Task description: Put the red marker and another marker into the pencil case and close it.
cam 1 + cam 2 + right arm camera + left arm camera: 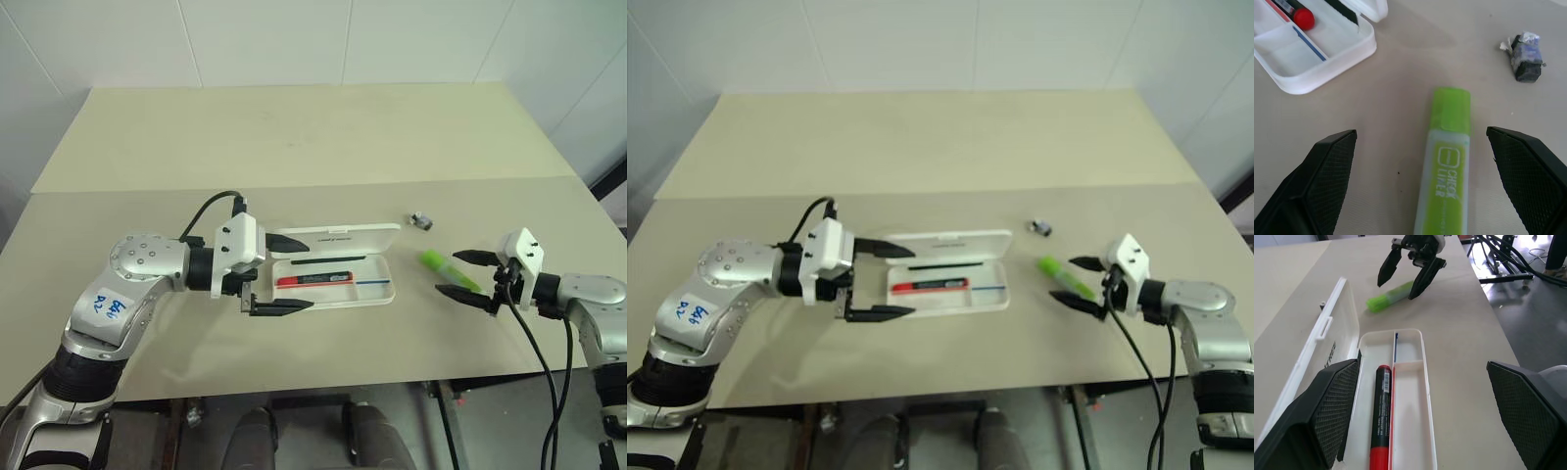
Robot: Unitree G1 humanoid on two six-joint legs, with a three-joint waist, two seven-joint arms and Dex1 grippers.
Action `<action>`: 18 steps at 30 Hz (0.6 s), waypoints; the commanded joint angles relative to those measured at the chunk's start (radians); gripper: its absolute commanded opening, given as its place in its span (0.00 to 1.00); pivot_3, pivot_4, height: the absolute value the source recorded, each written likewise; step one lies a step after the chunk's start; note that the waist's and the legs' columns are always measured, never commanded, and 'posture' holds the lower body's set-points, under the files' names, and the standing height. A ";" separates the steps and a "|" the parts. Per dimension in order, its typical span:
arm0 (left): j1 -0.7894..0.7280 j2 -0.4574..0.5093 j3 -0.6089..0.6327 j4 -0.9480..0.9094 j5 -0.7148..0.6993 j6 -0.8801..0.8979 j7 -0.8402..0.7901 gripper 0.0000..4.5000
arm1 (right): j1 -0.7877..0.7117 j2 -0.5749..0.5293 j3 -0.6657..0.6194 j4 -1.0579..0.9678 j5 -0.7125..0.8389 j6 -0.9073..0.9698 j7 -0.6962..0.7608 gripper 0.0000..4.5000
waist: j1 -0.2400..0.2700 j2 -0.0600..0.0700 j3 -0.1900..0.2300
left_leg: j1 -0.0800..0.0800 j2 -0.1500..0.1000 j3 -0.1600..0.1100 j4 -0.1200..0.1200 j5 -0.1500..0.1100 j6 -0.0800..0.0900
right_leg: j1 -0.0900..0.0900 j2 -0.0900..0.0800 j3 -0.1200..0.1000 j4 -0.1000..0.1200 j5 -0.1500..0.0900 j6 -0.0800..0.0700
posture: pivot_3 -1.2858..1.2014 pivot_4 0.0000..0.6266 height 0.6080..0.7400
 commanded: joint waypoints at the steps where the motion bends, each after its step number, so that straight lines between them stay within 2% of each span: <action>1: 0.003 0.001 0.029 -0.034 -0.010 -0.010 0.020 1.00 | -0.020 0.006 0.002 0.050 -0.025 -0.041 0.005 1.00 | 0.000 0.000 0.000 | 0.000 0.000 0.000 0.000 0.000 0.000 | 0.000 0.000 0.000 0.000 0.000 0.000 | 0.52 0.24 1.00; 7: 0.020 -0.002 0.032 -0.064 -0.026 0.002 0.045 1.00 | -0.040 0.011 0.013 0.166 -0.063 -0.084 0.005 1.00 | 0.000 0.000 0.000 | 0.000 0.000 0.000 0.000 0.000 0.000 | 0.000 0.000 0.000 0.000 0.000 0.000 | 0.52 0.24 1.00; 8: 0.020 -0.003 0.033 -0.067 -0.029 0.004 0.049 1.00 | -0.041 0.012 0.014 0.177 -0.066 -0.089 0.006 0.96 | 0.000 0.000 0.000 | 0.000 0.000 0.000 0.000 0.000 0.000 | 0.000 0.000 0.000 0.000 0.000 0.000 | 0.52 0.24 1.00; 12: 0.013 -0.001 0.034 -0.068 -0.036 0.008 0.057 1.00 | -0.041 0.013 0.019 0.191 -0.066 -0.087 0.017 0.73 | 0.000 0.000 0.000 | 0.000 0.000 0.000 0.002 0.000 0.000 | 0.001 0.000 0.000 0.001 0.000 0.000 | 0.52 0.24 1.00; 18: -0.002 0.002 0.034 -0.055 -0.034 0.002 0.059 1.00 | -0.020 0.017 0.023 0.150 -0.051 -0.048 0.038 0.25 | 0.000 0.000 0.000 | 0.001 0.000 0.000 0.003 0.000 0.000 | 0.002 0.000 0.001 0.001 0.000 0.000 | 0.52 0.24 1.00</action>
